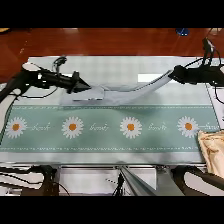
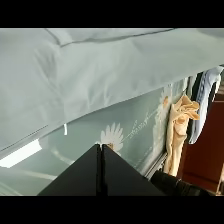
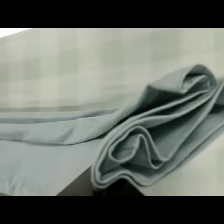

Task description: Fold the shirts.

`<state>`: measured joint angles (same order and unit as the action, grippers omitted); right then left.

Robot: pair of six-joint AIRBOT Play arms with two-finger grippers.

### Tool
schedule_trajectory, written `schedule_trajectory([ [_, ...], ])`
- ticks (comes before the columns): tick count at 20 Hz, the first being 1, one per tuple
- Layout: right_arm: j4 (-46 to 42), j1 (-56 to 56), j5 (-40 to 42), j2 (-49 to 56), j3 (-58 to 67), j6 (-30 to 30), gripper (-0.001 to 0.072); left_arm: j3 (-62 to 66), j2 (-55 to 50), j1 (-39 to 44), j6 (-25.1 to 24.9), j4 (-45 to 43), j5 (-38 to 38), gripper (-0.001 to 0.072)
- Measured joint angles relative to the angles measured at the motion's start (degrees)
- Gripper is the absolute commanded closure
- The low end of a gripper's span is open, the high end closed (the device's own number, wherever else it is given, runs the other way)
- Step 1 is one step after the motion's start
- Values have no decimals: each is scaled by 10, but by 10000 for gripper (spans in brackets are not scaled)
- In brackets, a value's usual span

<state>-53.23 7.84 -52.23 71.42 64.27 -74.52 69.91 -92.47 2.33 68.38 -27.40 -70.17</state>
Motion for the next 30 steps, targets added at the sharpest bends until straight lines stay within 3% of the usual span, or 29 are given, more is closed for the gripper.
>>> schedule_trajectory([
  [14, -27, -68, -84, -186, 0, -41, 686, -10, -28, 216, 76, 5, 97, 688],
  [21, -33, -69, -132, -220, 0, -61, 686, -10, -67, 316, 96, 44, 178, 689],
  [25, -47, -69, -141, -223, 0, -63, 686, -10, -66, 302, 90, 53, 181, 690],
  [30, -31, -76, -119, -210, 0, -49, 686, -10, 19, 197, 77, 25, 164, 690],
])
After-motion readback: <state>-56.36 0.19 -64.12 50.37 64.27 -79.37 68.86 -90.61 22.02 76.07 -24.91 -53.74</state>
